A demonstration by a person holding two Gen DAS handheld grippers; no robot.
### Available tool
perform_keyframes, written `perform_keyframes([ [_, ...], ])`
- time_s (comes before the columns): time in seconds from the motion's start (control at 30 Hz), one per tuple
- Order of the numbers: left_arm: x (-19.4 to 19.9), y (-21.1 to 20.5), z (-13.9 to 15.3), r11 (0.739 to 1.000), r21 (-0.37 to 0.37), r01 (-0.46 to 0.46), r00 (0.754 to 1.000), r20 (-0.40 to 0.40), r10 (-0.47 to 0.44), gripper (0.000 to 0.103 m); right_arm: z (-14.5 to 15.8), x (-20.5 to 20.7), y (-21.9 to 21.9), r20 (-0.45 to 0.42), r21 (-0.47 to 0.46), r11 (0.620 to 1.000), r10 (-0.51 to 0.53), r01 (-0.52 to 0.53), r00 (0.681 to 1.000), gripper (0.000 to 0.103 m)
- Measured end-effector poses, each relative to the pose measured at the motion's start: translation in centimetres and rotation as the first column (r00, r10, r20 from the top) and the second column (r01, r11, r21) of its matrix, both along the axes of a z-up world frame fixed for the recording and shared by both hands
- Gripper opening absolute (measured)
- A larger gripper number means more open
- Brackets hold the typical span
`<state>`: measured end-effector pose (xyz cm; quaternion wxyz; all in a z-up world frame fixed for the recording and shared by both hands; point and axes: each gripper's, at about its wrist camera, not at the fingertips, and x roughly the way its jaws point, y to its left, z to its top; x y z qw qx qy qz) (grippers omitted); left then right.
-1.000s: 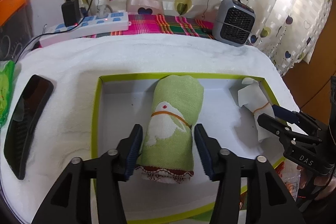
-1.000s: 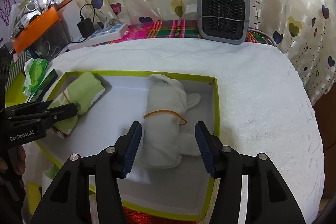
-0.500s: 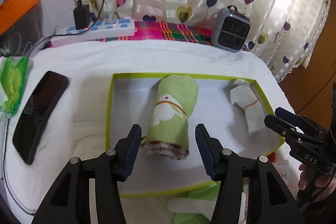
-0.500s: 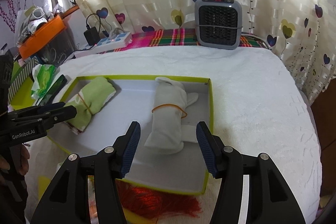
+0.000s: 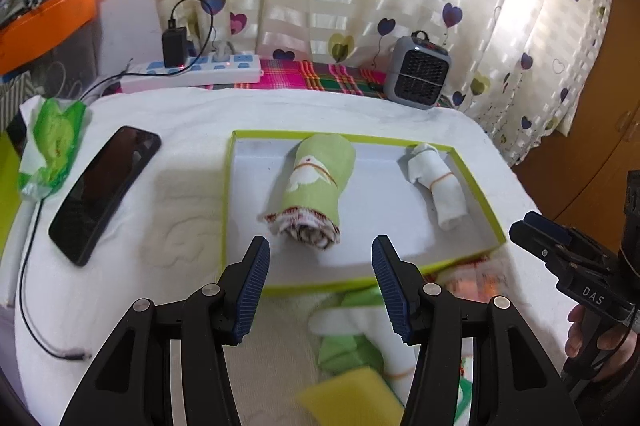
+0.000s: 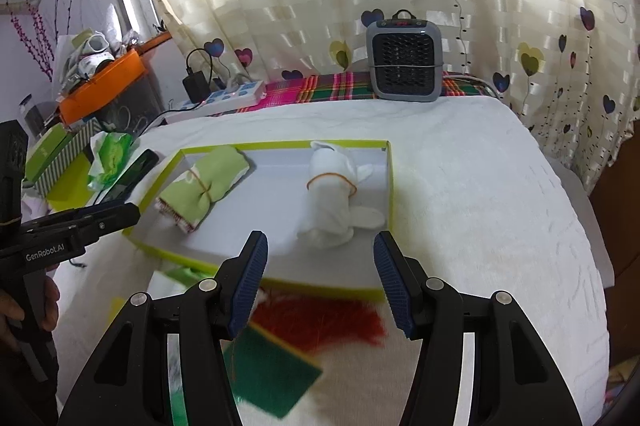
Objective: Organize soft objects
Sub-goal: 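Open both tools to release the towels in the tray and withdraw, then move the left tool to the yellow sponge while the right tool approaches the green scouring sponge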
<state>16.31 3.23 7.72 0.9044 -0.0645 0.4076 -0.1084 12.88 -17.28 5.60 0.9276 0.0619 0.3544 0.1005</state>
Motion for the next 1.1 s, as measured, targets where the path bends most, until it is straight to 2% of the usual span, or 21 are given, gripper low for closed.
perform_keyframes([
  [0.13, -1.7, 0.6, -0.1, 1.0, 0.007, -0.009, 1.0, 0.009, 0.009, 0.053, 0.1, -1.6, -0.5, 0.015, 0.014, 1.0, -0.003, 0.002, 1.0, 0.056],
  [0.33, -3.5, 1.4, -1.1, 0.999, -0.049, -0.01, 1.0, -0.007, 0.01, 0.054, -0.4, -3.3, -1.1, 0.034, 0.033, 0.999, 0.013, -0.014, 0.999, 0.056],
  [0.43, -4.6, 2.1, -1.8, 0.996, -0.082, -0.023, 1.0, -0.015, 0.022, 0.057, -1.0, -4.2, -1.4, 0.034, 0.055, 0.998, 0.026, -0.028, 0.999, 0.056],
  [0.47, -4.9, 2.3, -2.0, 0.996, -0.086, -0.026, 1.0, -0.016, 0.025, 0.06, -1.2, -4.5, -1.5, 0.038, 0.065, 0.997, 0.034, -0.037, 0.999, 0.056],
  [0.6, -6.1, 3.1, -2.6, 0.993, -0.112, -0.038, 0.999, -0.021, 0.036, 0.061, -2.1, -5.5, -1.5, 0.039, 0.103, 0.991, 0.076, -0.08, 0.996, 0.056],
  [0.73, -7.1, 3.7, -3.6, 0.989, -0.146, -0.031, 0.999, -0.045, 0.025, 0.063, -3.3, -6.2, -1.2, 0.034, 0.102, 0.986, 0.127, -0.13, 0.991, 0.057],
  [0.77, -7.3, 3.8, -3.9, 0.988, -0.154, -0.029, 0.998, -0.054, 0.021, 0.063, -3.4, -6.3, -1.2, 0.036, 0.102, 0.985, 0.136, -0.139, 0.99, 0.058],
  [0.87, -7.8, 4.0, -4.6, 0.982, -0.189, -0.031, 0.997, -0.074, 0.017, 0.063, -3.7, -6.6, -1.1, 0.05, 0.113, 0.978, 0.173, -0.178, 0.984, 0.072],
  [1.0, -8.2, 3.9, -5.2, 0.978, -0.205, -0.025, 0.996, -0.089, 0.007, 0.063, -3.7, -6.2, -0.7, 0.058, 0.12, 0.967, 0.219, -0.225, 0.974, 0.073],
  [1.1, -8.3, 3.6, -5.3, 0.977, -0.213, -0.018, 0.995, -0.099, -0.004, 0.063, -3.9, -5.6, -0.3, 0.042, 0.087, 0.962, 0.256, -0.259, 0.966, 0.073],
])
